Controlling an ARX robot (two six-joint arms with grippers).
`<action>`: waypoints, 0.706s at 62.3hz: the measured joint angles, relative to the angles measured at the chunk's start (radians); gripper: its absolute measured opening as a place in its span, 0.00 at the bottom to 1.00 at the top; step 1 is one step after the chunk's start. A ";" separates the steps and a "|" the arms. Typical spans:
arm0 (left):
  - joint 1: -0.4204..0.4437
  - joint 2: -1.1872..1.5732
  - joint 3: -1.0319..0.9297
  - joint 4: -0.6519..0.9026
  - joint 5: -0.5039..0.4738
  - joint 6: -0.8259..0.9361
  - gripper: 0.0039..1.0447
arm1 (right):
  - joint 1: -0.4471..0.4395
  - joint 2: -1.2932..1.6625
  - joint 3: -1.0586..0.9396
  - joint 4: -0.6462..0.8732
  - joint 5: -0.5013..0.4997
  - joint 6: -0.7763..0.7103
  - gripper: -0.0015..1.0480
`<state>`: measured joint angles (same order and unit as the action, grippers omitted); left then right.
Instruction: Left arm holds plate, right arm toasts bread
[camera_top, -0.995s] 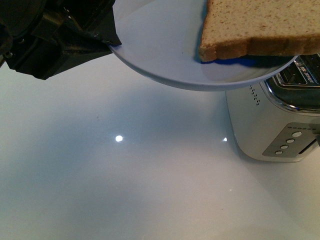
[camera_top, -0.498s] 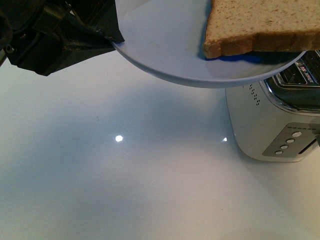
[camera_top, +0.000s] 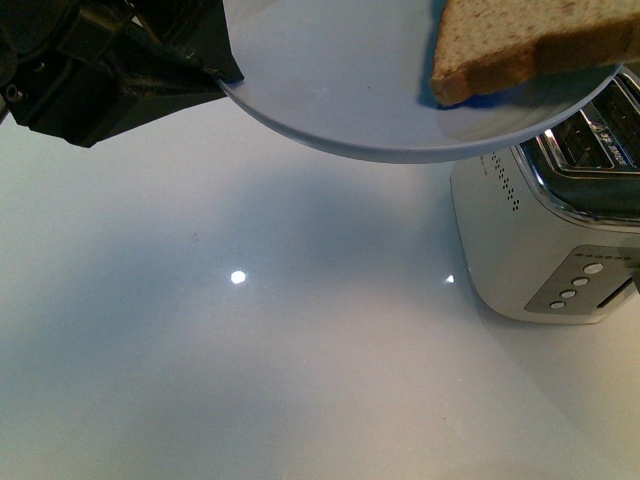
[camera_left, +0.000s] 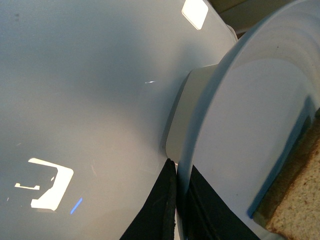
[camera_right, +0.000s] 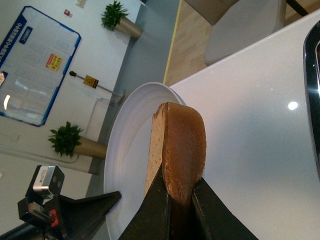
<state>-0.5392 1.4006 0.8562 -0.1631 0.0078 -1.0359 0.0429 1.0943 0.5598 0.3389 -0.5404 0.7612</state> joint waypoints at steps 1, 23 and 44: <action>0.000 0.000 0.000 0.000 0.000 0.000 0.02 | -0.003 -0.004 0.009 -0.006 -0.002 0.000 0.03; 0.000 0.000 -0.001 0.006 0.003 0.000 0.02 | -0.146 -0.008 0.374 -0.238 0.089 -0.192 0.03; -0.002 0.000 -0.004 0.008 0.003 0.001 0.02 | -0.101 0.229 0.512 -0.455 0.380 -0.724 0.03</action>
<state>-0.5415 1.4006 0.8520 -0.1555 0.0113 -1.0351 -0.0578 1.3231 1.0721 -0.1162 -0.1604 0.0376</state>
